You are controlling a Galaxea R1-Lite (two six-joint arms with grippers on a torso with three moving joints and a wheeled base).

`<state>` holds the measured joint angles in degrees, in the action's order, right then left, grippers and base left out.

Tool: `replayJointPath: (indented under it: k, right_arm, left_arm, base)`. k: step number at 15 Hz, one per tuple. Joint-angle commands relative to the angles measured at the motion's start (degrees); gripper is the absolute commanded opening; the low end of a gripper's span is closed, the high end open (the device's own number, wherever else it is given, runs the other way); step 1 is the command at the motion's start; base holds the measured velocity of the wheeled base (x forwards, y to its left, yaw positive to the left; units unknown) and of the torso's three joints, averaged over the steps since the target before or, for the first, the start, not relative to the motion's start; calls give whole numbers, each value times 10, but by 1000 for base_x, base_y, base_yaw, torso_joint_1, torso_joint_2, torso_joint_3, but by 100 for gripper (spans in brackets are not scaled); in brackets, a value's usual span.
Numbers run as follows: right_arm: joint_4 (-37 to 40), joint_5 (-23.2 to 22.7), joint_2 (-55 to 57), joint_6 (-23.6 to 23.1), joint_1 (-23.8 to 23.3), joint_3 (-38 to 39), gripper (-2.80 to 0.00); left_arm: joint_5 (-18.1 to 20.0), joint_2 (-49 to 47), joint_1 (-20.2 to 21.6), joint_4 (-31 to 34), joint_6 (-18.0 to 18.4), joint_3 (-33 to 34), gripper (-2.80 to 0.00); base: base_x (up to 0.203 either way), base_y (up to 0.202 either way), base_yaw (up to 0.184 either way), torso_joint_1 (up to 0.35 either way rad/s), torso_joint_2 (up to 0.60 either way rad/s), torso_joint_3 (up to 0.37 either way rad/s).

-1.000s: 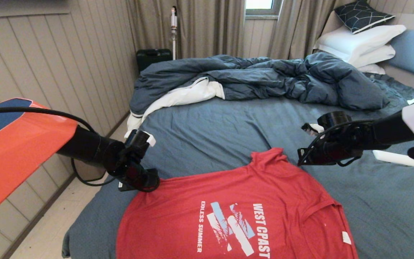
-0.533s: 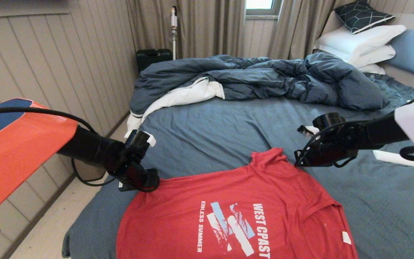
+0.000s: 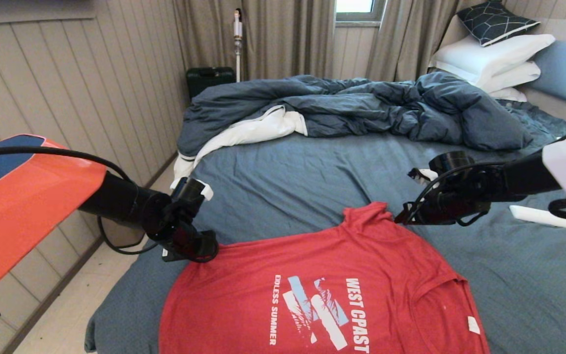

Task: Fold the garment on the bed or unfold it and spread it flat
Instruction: Unford the red T-shirt

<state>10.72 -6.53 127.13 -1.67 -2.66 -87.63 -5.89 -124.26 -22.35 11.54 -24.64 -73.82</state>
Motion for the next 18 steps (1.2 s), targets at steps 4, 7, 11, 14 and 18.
replayJointPath:
  k: [4, 7, 11, 14, 18]
  right_arm:
    - [0, 0, 26, -1, 22, -9, 0]
    - [0, -1, 24, 2, 33, -9, 0]
    - [0, 2, 25, 0, 38, -1, -280]
    - [-1, 1, 25, 1, 35, -3, -280]
    - [-3, 1, 22, 4, 31, -12, -280]
  left_arm:
    - [-1, -2, 0, 1, -1, 0, -280]
    - [-1, -5, 0, 1, -1, -1, -280]
    - [-1, -5, 0, 1, -1, 0, -280]
    - [-1, -6, 1, 1, -1, -4, -280]
    - [-2, -8, 2, -5, -1, -16, -280]
  base:
    - [0, 0, 0, 0, 0, 0]
    - [0, 0, 0, 0, 0, 0]
    - [0, 0, 0, 0, 0, 0]
    - [0, 0, 0, 0, 0, 0]
    - [0, 0, 0, 0, 0, 0]
